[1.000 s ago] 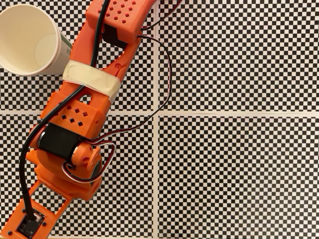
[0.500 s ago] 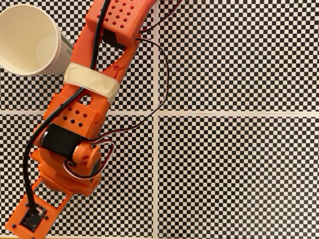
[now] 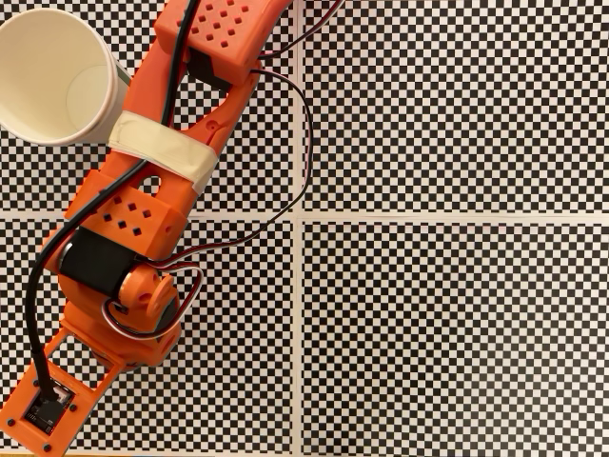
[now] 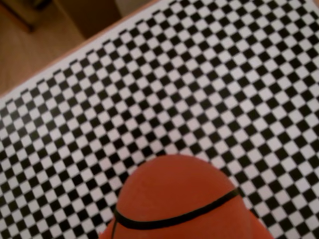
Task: Grasp basketball and place into cup.
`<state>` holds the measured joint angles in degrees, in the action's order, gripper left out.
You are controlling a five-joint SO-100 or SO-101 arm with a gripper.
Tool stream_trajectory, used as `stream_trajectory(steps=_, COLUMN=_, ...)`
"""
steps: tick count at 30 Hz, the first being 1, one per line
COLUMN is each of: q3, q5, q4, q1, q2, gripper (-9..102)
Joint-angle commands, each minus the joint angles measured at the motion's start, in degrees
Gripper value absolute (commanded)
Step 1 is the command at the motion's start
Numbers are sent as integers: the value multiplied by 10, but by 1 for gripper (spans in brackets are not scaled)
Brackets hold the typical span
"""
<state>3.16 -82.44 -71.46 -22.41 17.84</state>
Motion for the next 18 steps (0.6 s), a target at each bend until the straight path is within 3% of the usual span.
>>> stream_trajectory(steps=1, q3=-143, q5=-2, q4=-17, q1=4, q2=67, gripper=15)
stream_trajectory(steps=18, q3=-80, q5=23, q4=-277, q1=45, q2=292, gripper=17)
